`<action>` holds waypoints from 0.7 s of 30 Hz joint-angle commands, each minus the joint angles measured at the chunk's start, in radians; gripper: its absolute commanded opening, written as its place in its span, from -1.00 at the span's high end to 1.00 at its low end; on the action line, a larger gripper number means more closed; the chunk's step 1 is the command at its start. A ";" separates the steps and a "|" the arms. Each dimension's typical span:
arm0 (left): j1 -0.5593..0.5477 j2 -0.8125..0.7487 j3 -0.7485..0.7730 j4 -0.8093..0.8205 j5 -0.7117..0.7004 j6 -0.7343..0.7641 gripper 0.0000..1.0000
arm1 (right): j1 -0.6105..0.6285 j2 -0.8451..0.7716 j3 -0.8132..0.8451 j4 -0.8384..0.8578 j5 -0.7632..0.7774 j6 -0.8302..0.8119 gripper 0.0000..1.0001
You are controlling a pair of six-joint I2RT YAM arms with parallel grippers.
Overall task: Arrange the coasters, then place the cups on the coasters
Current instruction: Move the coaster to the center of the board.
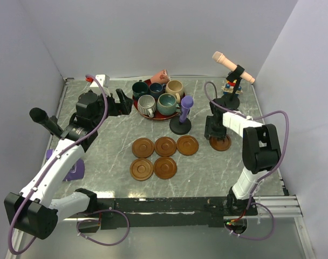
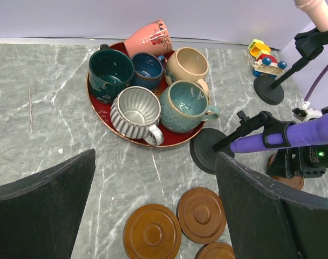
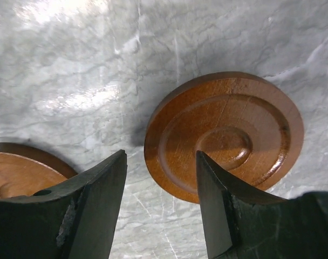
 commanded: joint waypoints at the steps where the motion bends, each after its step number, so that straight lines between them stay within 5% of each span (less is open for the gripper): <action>1: -0.004 -0.031 0.009 0.033 0.008 0.001 -0.93 | -0.003 0.001 -0.012 -0.012 0.011 0.014 -0.21; 21: -0.006 -0.036 0.006 0.037 0.021 -0.008 -0.93 | 0.025 -0.122 -0.207 -0.073 -0.087 0.064 -0.11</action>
